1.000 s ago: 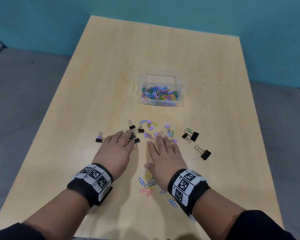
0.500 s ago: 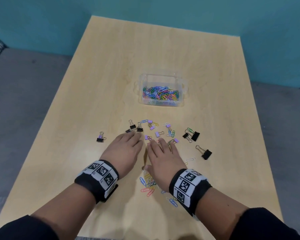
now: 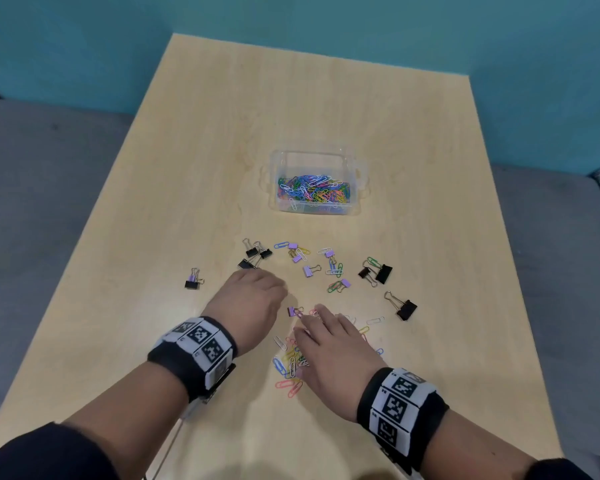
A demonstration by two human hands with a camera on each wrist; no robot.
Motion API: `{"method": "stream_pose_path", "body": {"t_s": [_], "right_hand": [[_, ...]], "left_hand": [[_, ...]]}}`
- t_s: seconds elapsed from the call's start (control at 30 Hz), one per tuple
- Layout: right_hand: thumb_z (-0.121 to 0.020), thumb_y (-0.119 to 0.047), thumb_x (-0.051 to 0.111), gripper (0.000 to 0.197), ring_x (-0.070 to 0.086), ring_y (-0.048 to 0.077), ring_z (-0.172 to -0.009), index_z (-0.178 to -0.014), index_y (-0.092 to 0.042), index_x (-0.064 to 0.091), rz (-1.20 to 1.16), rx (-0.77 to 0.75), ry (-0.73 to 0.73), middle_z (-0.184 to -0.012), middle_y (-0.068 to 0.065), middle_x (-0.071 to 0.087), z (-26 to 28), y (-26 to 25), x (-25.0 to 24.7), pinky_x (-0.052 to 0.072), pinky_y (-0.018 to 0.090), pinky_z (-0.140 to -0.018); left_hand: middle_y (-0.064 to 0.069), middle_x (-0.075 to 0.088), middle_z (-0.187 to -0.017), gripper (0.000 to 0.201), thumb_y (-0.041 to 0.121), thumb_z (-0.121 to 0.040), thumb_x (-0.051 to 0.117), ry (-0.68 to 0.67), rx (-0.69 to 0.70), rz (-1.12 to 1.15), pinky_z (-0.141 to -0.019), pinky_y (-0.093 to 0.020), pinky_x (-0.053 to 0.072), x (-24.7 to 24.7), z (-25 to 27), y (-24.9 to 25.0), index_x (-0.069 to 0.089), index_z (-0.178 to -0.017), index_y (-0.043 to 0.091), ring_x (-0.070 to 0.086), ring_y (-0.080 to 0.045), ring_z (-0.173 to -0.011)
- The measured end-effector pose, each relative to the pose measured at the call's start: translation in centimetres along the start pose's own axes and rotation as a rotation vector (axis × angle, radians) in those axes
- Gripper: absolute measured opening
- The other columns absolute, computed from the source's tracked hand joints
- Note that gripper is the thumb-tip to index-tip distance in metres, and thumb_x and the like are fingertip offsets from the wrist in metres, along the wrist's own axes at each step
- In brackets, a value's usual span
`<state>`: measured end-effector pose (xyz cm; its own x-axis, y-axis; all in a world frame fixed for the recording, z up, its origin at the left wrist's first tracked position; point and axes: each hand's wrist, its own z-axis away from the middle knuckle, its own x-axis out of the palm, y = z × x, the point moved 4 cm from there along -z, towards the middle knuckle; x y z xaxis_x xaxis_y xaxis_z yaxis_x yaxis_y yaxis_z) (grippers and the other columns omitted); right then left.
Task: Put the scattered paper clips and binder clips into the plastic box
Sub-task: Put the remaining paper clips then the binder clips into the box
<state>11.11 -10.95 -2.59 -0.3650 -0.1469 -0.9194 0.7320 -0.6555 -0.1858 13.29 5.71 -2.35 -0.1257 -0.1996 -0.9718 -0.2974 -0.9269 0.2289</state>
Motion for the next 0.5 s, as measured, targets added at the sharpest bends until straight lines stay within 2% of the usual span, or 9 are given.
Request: {"method": "stream_pose_path", "body": {"t_s": [0.1,0.17,0.27,0.37,0.5], "right_hand": [[-0.086,-0.045,0.035,0.05,0.042,0.032,-0.132,-0.122,-0.016,0.054,-0.026,-0.084,0.043,-0.134,0.004,0.052,0.4,0.4,-0.7,0.042,0.045,-0.102],[-0.086,-0.043,0.035,0.049,0.045,0.029,-0.129,-0.121,-0.016,0.056,-0.023,-0.09,0.069,-0.132,0.004,0.053,0.7,1.0,-1.2,0.044,0.043,-0.1],[-0.086,-0.039,0.041,0.048,0.043,0.03,-0.131,-0.126,-0.015,0.051,0.007,-0.077,0.056,-0.135,0.005,0.05,1.4,1.8,-1.1,0.043,0.046,-0.101],[-0.086,-0.037,0.048,0.051,0.04,0.031,-0.132,-0.13,-0.014,0.046,0.045,-0.116,0.053,-0.139,0.006,0.046,1.6,1.3,-0.6,0.04,0.048,-0.103],[-0.084,-0.043,0.055,0.058,0.042,0.032,-0.131,-0.133,-0.012,0.047,0.068,-0.114,0.067,-0.14,0.007,0.047,1.0,0.2,0.0,0.04,0.05,-0.104]], "left_hand": [[0.008,0.067,-0.116,0.039,0.02,-0.084,0.038,0.015,0.051,0.124,-0.091,-0.04,0.049,0.4,1.3,0.2,0.068,-0.108,0.022,0.06,-0.022,-0.113],[0.003,0.064,-0.122,0.043,0.018,-0.083,0.036,0.02,0.049,0.112,-0.094,-0.043,0.047,0.2,1.7,0.4,0.066,-0.114,0.021,0.055,-0.027,-0.118],[-0.007,0.061,-0.124,0.049,0.017,-0.077,0.035,0.001,0.082,0.007,-0.093,-0.047,0.046,-0.2,1.9,1.5,0.065,-0.115,0.023,0.053,-0.034,-0.114],[-0.007,0.06,-0.124,0.049,0.021,-0.074,0.037,-0.026,0.074,-0.05,-0.093,-0.045,0.045,0.2,2.6,2.3,0.066,-0.113,0.026,0.052,-0.033,-0.113],[-0.007,0.062,-0.121,0.047,0.019,-0.074,0.037,-0.018,0.028,-0.059,-0.09,-0.045,0.046,1.1,3.4,1.9,0.065,-0.112,0.022,0.051,-0.033,-0.111]]}}
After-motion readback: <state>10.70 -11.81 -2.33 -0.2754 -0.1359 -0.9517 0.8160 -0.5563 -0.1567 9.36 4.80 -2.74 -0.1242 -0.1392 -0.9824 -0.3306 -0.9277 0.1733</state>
